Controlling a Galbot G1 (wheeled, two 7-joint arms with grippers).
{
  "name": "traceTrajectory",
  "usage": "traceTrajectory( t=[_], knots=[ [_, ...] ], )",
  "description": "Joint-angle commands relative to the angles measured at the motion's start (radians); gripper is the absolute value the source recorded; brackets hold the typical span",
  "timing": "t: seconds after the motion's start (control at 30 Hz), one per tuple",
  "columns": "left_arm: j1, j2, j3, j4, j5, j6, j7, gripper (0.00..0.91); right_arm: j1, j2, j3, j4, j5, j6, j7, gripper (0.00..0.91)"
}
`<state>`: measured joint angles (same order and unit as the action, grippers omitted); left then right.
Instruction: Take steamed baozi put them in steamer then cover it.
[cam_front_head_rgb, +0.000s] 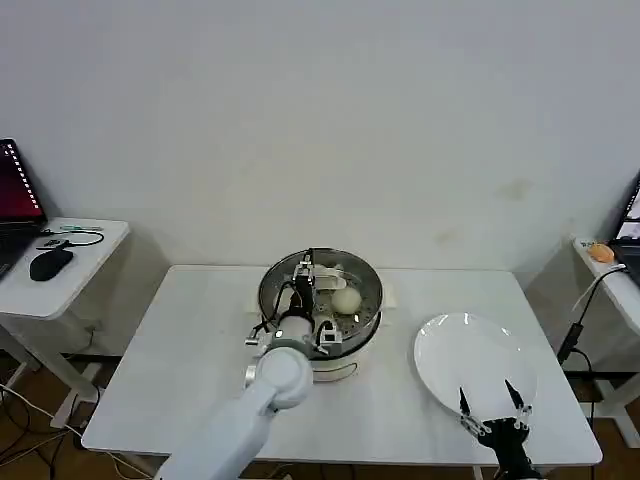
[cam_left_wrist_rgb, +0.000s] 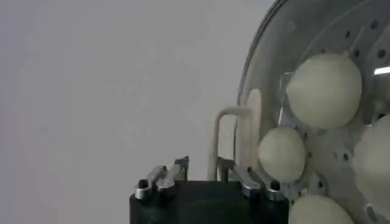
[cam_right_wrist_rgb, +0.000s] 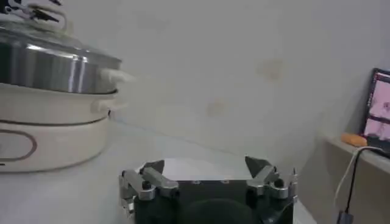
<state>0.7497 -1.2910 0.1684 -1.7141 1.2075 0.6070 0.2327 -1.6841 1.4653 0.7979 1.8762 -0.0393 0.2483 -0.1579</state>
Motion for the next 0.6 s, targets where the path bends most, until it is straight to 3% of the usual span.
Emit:
traceTrajectory(
  t=[0.03,0.43,0.6],
  knots=[
    [0.052,0.051,-0.013,-0.153,-0.027,-0.005,-0.004,0.907,-0.001,0.000,0.000,0.000,-0.002,0.002,0.001,0.907],
    [0.308,0.126,-0.095,-0.387,-0.149,-0.078,-0.049,0.907,-0.004,-0.018,-0.006,-0.012,-0.001,-0.001,0.006,0.907],
    [0.461,0.141,-0.251,-0.485,-0.518,-0.204,-0.281,0.907,-0.016,-0.049,-0.009,-0.017,0.022,0.009,0.005,0.907]
  ],
)
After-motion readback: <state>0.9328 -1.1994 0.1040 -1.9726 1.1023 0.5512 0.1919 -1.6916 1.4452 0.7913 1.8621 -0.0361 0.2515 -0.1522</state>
